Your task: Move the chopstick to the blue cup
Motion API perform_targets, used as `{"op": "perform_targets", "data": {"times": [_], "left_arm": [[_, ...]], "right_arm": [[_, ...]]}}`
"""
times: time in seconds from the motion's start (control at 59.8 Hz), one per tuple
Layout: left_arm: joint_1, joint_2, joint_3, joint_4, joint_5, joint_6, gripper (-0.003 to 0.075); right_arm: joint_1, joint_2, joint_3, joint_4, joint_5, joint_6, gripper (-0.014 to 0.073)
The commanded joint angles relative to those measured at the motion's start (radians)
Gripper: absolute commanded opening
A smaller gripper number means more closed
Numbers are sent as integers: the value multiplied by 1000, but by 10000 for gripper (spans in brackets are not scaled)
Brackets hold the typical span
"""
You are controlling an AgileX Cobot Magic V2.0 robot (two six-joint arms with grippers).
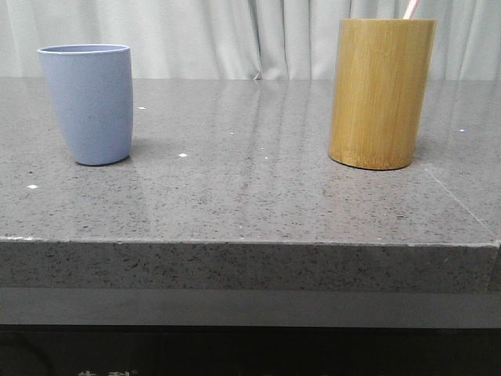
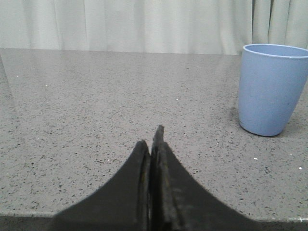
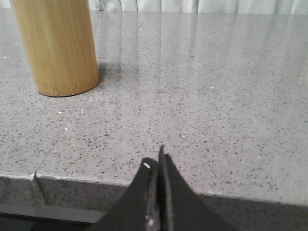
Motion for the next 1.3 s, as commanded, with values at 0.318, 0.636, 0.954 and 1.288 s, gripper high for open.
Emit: {"op": "perform_targets", "data": {"times": [0.318,0.636,0.954,1.288], "left_arm": [[2,-24,5,-9,-84,-1,-19],[2,-24,5,-9,-84,-1,-19],[2,-24,5,-9,-84,-1,-19],[2,-24,5,-9,-91,-1,-19]], "right_arm": [[0,-17,-4,-5,-76,-2,-101],[0,-17,-4,-5,-76,-2,-101],[0,-17,-4,-5,-76,-2,-101],[0,-17,-6,6,-154,-2,-101]]}}
